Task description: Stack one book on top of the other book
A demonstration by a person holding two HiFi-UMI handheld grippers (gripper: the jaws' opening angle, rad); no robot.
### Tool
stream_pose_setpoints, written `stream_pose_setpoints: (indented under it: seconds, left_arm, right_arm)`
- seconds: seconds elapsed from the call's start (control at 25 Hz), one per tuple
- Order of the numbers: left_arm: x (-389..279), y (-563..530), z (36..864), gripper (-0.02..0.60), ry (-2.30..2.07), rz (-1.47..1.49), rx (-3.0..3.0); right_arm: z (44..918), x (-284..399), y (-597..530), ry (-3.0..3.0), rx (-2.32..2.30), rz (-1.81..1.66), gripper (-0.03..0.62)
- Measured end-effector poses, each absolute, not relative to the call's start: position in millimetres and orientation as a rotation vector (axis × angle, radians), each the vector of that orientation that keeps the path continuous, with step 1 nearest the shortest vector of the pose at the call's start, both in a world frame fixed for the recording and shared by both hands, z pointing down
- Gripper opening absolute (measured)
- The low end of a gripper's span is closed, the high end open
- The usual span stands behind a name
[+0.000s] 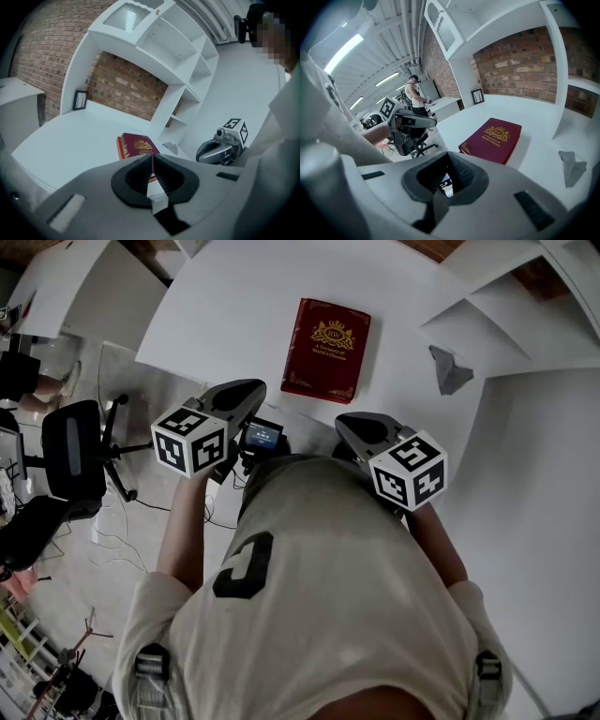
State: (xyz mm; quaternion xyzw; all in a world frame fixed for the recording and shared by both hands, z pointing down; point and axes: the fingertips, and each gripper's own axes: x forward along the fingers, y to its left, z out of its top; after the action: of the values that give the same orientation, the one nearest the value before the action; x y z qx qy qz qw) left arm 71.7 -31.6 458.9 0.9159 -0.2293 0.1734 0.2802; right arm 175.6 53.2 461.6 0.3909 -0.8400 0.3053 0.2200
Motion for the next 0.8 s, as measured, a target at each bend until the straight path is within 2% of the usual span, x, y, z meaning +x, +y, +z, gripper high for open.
stream_pose_setpoints:
  seconds: [0.52, 0.8]
  left_arm:
    - [28, -24, 472, 0.014, -0.473, 0.478, 2.504]
    - [24, -27, 481, 0.014, -0.495, 0.461, 2.453]
  right_arm:
    - [470, 119, 71, -2.272, 1.180, 0.907, 0.005]
    - [477, 111, 77, -2.269, 1.138, 0.939, 0.005]
